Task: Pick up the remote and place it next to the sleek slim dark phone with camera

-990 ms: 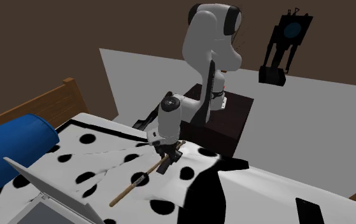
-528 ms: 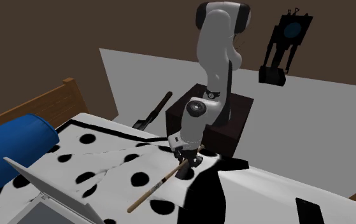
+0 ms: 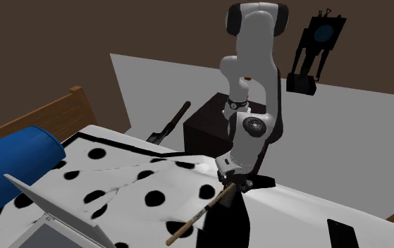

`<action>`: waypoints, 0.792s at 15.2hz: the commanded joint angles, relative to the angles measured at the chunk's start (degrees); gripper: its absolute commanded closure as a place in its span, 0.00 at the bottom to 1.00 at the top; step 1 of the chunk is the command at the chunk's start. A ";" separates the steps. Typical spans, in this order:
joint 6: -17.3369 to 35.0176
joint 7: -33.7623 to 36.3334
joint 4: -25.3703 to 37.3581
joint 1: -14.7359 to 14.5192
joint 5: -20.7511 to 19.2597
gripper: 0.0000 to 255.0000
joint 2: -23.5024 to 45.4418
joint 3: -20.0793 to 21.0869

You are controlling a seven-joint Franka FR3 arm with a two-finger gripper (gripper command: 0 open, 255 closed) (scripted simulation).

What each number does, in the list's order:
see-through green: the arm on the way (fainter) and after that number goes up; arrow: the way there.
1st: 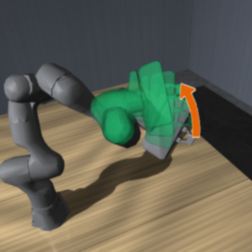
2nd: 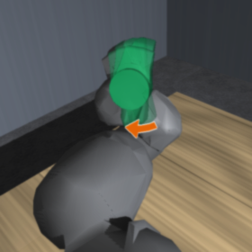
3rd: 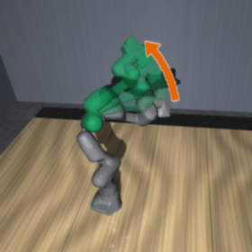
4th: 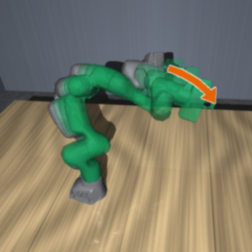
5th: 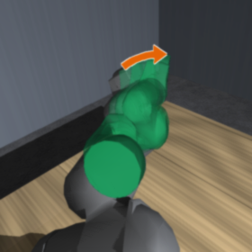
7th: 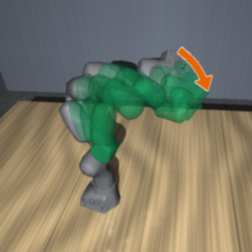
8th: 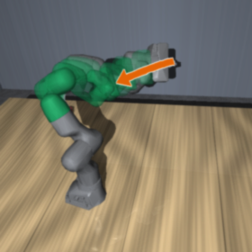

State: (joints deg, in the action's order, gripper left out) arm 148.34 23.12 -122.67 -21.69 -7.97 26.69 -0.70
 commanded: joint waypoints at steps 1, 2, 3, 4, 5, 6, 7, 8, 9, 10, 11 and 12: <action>-0.58 2.53 0.98 -1.97 -0.14 1.00 0.57 0.39; -0.96 3.85 1.53 -3.04 -0.22 1.00 0.85 0.63; -1.37 5.14 2.15 -4.11 -0.28 1.00 1.16 0.86; -1.81 6.43 2.84 -5.16 -0.34 1.00 1.52 1.10; -2.27 7.69 3.59 -6.20 -0.40 1.00 1.91 1.33; -2.77 8.92 4.41 -7.24 -0.44 1.00 2.34 1.55; -3.29 10.14 5.30 -8.27 -0.48 1.00 2.80 1.78; -3.83 11.34 6.25 -9.28 -0.52 1.00 3.31 2.01; -4.41 12.51 7.27 -10.28 -0.56 1.00 3.85 2.23; -5.01 13.66 8.36 -11.27 -0.59 1.00 4.43 2.45; -5.64 14.79 9.52 -12.24 -0.62 1.00 5.05 2.67; -6.30 15.89 10.75 -13.22 -0.65 1.00 5.71 2.88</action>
State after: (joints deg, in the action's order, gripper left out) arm 142.63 38.00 -112.94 -34.07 -8.61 31.91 2.00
